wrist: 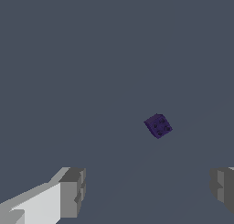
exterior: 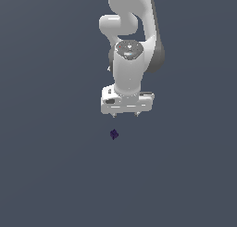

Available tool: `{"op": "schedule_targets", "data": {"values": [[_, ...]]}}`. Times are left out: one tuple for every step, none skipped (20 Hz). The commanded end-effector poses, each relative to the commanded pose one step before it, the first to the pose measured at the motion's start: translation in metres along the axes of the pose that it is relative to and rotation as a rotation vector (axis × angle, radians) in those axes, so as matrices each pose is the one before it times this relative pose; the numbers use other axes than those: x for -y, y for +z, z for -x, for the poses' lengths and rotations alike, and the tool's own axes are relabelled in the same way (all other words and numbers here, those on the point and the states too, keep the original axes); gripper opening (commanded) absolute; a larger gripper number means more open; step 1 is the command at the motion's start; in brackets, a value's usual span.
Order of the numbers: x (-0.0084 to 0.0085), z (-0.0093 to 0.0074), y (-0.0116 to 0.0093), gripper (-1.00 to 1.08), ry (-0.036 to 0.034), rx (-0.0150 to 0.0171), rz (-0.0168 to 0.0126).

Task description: Pick up the object and move it to a goal position.

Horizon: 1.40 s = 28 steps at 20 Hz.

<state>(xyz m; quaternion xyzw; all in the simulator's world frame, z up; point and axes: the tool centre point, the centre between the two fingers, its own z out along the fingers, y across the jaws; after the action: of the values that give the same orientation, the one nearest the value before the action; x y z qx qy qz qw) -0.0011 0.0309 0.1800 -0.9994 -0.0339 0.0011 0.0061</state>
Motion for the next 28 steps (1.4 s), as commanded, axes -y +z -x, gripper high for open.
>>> {"op": "schedule_targets", "data": {"values": [[-0.00001, 0.00000, 0.00000, 1.00, 0.00000, 0.00000, 0.00000], [0.00033, 0.00001, -0.00016, 1.00, 0.00037, -0.00016, -0.00056], [0.00093, 0.00001, -0.00046, 1.00, 0.00115, -0.00043, -0.00167], [0.00156, 0.00003, -0.00075, 1.00, 0.00190, -0.00069, -0.00271], [0.00216, 0.00005, -0.00105, 1.00, 0.00271, -0.00093, -0.00377], [0.00278, 0.00009, -0.00136, 1.00, 0.00358, -0.00115, -0.00480], [0.00323, 0.00015, -0.00162, 1.00, 0.00447, -0.00130, -0.00563], [0.00282, 0.00017, -0.00144, 1.00, 0.00416, -0.00106, -0.00480], [0.00218, 0.00017, -0.00116, 1.00, 0.00356, -0.00078, -0.00366], [0.00154, 0.00014, -0.00086, 1.00, 0.00286, -0.00051, -0.00252], [0.00087, 0.00011, -0.00055, 1.00, 0.00204, -0.00027, -0.00140], [0.00030, 0.00005, -0.00019, 1.00, 0.00080, -0.00004, -0.00026], [-0.00041, -0.00002, 0.00013, 1.00, -0.00025, 0.00008, 0.00041], [-0.00055, -0.00009, 0.00042, 1.00, -0.00171, 0.00017, 0.00093], [-0.00063, -0.00015, 0.00061, 1.00, -0.00290, 0.00012, 0.00078], [-0.00061, -0.00020, 0.00080, 1.00, -0.00416, 0.00005, 0.00061], [-0.00072, -0.00026, 0.00100, 1.00, -0.00532, 0.00002, 0.00054], [-0.00081, -0.00031, 0.00123, 1.00, -0.00663, 0.00001, 0.00061], [-0.00104, -0.00036, 0.00147, 1.00, -0.00784, 0.00004, 0.00077], [-0.00124, -0.00039, 0.00172, 1.00, -0.00911, 0.00008, 0.00100], [-0.00145, -0.00042, 0.00197, 1.00, -0.01034, 0.00012, 0.00119], [-0.00164, -0.00044, 0.00221, 1.00, -0.01154, 0.00016, 0.00133], [-0.00179, -0.00045, 0.00243, 1.00, -0.01269, 0.00019, 0.00143], [-0.00195, -0.00045, 0.00266, 1.00, -0.01388, 0.00022, 0.00149], [-0.00209, -0.00044, 0.00289, 1.00, -0.01511, 0.00025, 0.00155], [-0.00226, -0.00042, 0.00314, 1.00, -0.01634, 0.00030, 0.00164], [-0.00243, -0.00039, 0.00339, 1.00, -0.01761, 0.00036, 0.00173], [-0.00260, -0.00034, 0.00364, 1.00, -0.01886, 0.00041, 0.00179]]}}
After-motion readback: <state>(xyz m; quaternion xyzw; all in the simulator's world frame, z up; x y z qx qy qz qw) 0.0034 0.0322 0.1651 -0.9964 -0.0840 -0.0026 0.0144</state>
